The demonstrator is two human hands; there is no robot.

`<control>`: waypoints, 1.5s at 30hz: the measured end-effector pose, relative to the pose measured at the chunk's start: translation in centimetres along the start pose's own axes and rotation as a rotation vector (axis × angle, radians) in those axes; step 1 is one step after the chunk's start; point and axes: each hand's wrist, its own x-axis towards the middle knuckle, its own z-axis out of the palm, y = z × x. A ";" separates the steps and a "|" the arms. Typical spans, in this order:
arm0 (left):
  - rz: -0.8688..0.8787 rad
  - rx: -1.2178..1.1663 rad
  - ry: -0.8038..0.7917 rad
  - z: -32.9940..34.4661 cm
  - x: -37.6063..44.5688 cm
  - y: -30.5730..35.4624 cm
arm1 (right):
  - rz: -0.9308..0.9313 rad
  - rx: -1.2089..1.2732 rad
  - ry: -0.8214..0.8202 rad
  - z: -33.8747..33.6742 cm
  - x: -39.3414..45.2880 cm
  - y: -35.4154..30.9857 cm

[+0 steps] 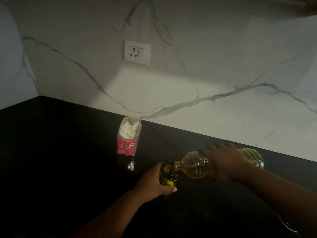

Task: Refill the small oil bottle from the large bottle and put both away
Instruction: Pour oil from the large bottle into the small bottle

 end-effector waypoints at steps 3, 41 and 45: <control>-0.007 0.002 0.003 0.0 0.1 0.0 | 0.001 -0.006 0.002 0.0 0.0 -0.1; -0.018 0.026 -0.002 0.1 -0.3 0.3 | 0.012 -0.010 0.024 -0.2 -0.2 -0.3; -0.018 0.035 -0.001 0.1 -0.2 0.3 | 0.007 -0.011 0.019 -0.1 -0.3 -0.2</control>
